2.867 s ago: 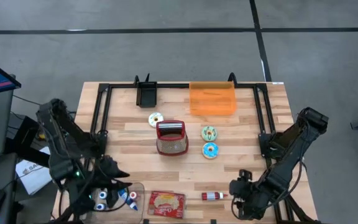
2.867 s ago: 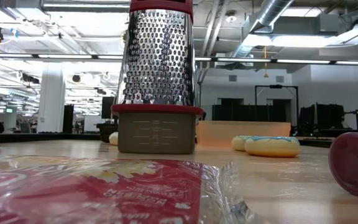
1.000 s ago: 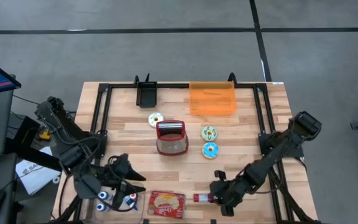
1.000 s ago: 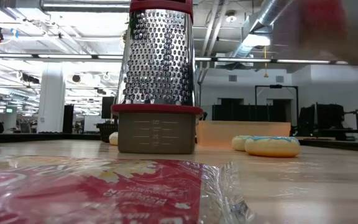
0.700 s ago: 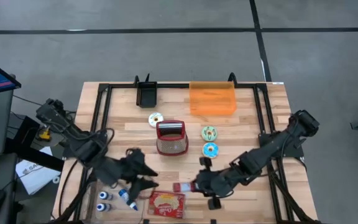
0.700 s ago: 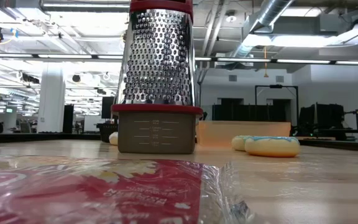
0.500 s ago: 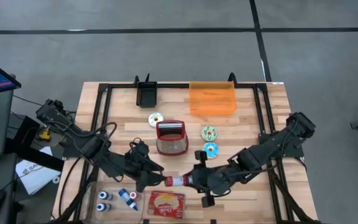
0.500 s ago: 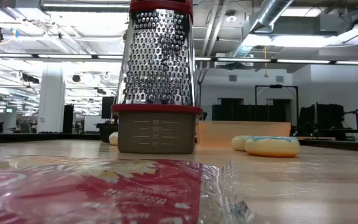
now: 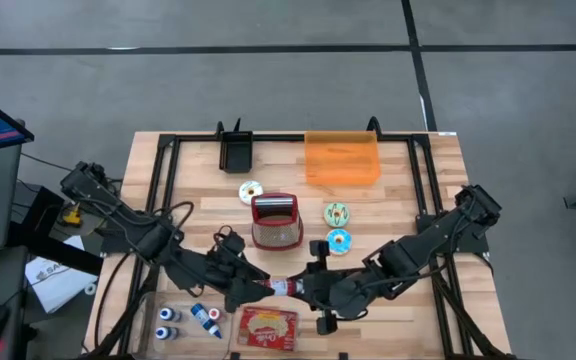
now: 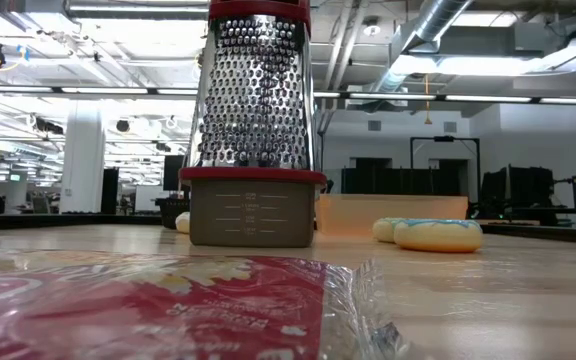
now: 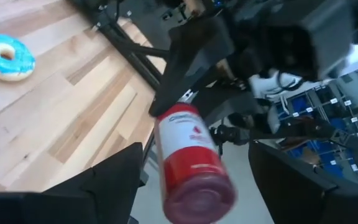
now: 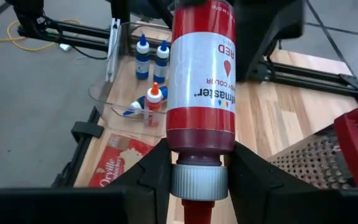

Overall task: Pick & Place Food Item
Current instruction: Put the red food coloring bottle into the transparent bin

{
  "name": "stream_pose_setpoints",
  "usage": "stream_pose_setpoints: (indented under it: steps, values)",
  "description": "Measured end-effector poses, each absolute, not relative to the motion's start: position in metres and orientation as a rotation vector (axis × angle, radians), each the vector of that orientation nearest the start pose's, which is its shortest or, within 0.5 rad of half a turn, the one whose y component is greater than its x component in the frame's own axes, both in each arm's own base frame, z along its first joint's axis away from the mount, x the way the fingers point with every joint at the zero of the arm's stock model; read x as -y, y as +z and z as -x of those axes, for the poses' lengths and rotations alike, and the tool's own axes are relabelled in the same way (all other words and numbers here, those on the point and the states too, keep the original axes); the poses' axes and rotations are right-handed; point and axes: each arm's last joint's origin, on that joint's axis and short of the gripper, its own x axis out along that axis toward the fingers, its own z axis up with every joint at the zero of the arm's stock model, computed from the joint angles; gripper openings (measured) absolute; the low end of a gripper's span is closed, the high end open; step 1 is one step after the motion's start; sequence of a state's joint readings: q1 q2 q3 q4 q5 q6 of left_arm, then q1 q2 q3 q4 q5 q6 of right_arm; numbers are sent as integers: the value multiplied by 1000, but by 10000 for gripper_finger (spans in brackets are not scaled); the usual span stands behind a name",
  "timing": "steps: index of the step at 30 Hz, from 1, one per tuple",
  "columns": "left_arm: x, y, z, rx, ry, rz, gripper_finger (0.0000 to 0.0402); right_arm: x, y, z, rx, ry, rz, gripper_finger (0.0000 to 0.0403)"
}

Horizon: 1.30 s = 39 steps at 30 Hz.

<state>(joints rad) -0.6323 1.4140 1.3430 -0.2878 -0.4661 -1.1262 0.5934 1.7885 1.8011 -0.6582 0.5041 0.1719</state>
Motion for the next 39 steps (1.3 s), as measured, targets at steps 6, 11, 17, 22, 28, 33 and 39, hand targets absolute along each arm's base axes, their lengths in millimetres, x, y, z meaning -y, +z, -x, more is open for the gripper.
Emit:
stream_pose_setpoints:
  steps: [6, 11, 17, 22, 28, 33, 39]
  values:
    - [182, 363, -270, -390, 35, 925, 269, -209, 369, -335, -547, 19, 170, 115]
    - [183, 363, -271, -383, 29, 932, 228, -209, 369, -335, -547, 18, 164, 115]
    - [182, 364, -270, -381, 28, 933, 166, -209, 369, -335, -547, 17, 164, 115]
    - [182, 364, -270, -381, 29, 931, 138, -209, 370, -335, -544, 20, 164, 123]
    - [182, 365, -270, -377, 27, 932, 137, -210, 370, -335, -538, 24, 167, 172]
    - [182, 364, -270, -380, 35, 926, 137, -211, 370, -334, -539, 28, 169, 212]
    - [183, 361, -265, -426, 43, 913, 137, -215, 370, -331, -545, 36, 163, 227]
